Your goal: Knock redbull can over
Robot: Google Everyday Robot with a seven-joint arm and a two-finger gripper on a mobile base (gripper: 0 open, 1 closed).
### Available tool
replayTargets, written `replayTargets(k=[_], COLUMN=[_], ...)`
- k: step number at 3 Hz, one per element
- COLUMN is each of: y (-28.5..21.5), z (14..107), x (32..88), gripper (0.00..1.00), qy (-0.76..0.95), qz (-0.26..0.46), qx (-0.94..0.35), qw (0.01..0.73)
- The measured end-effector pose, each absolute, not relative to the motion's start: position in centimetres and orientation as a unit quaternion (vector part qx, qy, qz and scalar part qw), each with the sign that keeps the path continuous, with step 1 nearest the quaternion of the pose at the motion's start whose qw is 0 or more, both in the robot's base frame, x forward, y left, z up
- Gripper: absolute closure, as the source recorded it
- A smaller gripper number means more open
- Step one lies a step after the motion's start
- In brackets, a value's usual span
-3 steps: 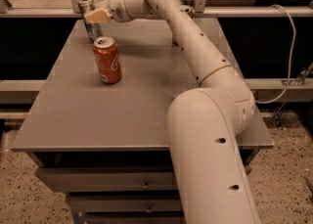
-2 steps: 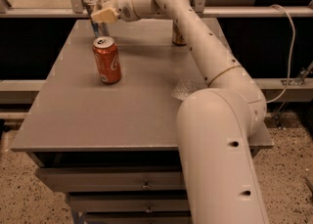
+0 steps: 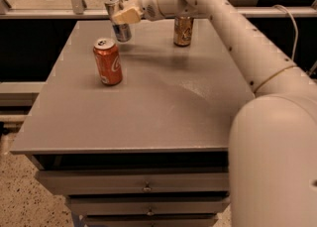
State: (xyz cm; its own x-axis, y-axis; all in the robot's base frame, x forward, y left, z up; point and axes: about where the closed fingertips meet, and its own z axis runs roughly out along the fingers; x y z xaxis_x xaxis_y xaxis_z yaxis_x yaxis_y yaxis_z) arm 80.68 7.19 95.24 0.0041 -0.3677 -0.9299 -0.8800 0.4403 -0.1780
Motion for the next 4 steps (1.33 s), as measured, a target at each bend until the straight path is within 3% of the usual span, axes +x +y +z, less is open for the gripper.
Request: replayTargets(k=[2, 4], y=[-2.5, -7.1], z=[100.0, 98.5], x=[70.6, 66.6], gripper=[1.00, 1.00], qy=[0.689, 0.708], qz=[0.138, 0.098], qx=[-0.547, -0.620], qw=[0.455, 0.323])
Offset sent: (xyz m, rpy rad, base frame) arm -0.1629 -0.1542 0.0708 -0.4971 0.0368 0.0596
